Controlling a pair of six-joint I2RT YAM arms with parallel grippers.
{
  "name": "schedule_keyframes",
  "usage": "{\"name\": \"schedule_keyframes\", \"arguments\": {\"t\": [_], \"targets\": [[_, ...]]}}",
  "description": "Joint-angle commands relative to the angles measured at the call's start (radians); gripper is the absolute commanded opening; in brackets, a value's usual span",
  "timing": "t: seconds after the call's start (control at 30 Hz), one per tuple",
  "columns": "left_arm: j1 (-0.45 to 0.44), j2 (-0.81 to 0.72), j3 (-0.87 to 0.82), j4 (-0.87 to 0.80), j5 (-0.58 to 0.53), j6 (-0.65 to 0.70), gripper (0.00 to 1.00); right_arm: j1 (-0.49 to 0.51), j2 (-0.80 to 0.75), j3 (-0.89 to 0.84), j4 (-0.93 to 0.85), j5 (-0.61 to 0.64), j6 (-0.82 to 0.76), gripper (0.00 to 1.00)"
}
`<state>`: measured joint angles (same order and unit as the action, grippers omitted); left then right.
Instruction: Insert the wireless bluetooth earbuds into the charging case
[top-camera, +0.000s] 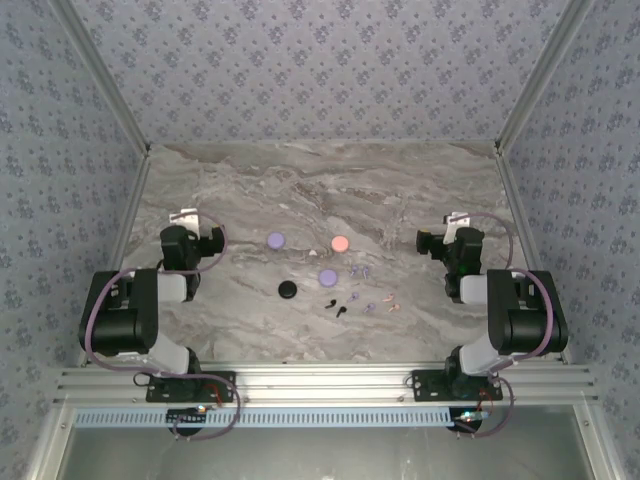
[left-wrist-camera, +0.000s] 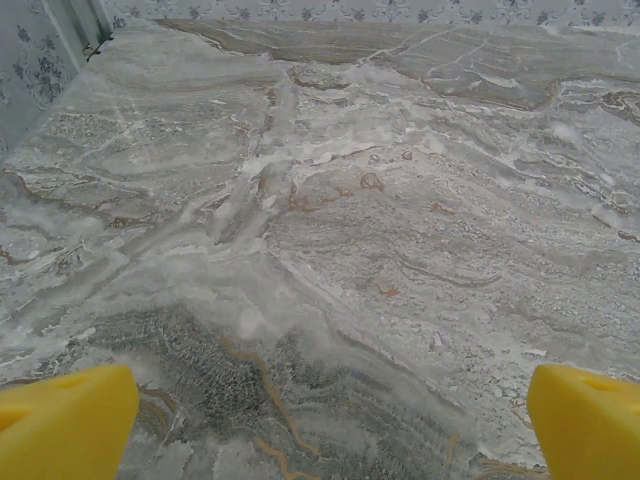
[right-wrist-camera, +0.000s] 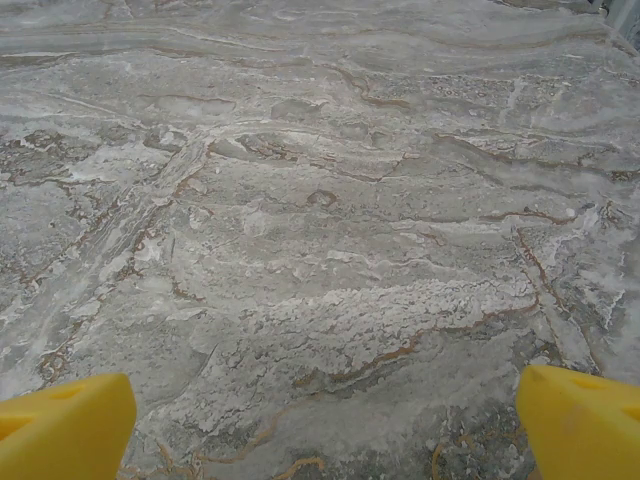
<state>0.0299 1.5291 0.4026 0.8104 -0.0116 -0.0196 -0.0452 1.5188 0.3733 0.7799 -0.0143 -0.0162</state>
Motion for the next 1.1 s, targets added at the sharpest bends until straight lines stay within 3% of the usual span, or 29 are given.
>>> {"name": "schedule_keyframes", "arguments": {"t": [0.0, 0.6, 0.77, 0.83, 0.93, 1.07], "targets": [[-0.006, 0.004, 0.010, 0.001, -0.007, -0.005, 0.99, 0.007, 0.002, 0.021, 0.005, 0.022, -0.008, 1.00], [-0.003, 0.003, 0.009, 0.002, -0.003, -0.008, 0.99, 0.009, 0.003, 0.021, 0.005, 0.024, -0.009, 1.00], [-0.005, -0.032, 0.006, -0.013, -0.055, -0.030, 0.99, 0.005, -0.001, 0.017, 0.010, 0.020, -0.007, 1.00], [-0.005, -0.099, 0.002, -0.062, -0.080, -0.035, 0.99, 0.005, -0.028, 0.030, -0.027, 0.024, -0.002, 1.00], [-0.006, -0.249, 0.016, -0.203, -0.089, -0.041, 0.99, 0.001, -0.121, 0.094, -0.216, 0.017, -0.005, 1.00], [-0.006, -0.423, 0.123, -0.515, -0.089, -0.137, 0.99, 0.005, -0.239, 0.185, -0.470, -0.004, 0.039, 1.00]]}}
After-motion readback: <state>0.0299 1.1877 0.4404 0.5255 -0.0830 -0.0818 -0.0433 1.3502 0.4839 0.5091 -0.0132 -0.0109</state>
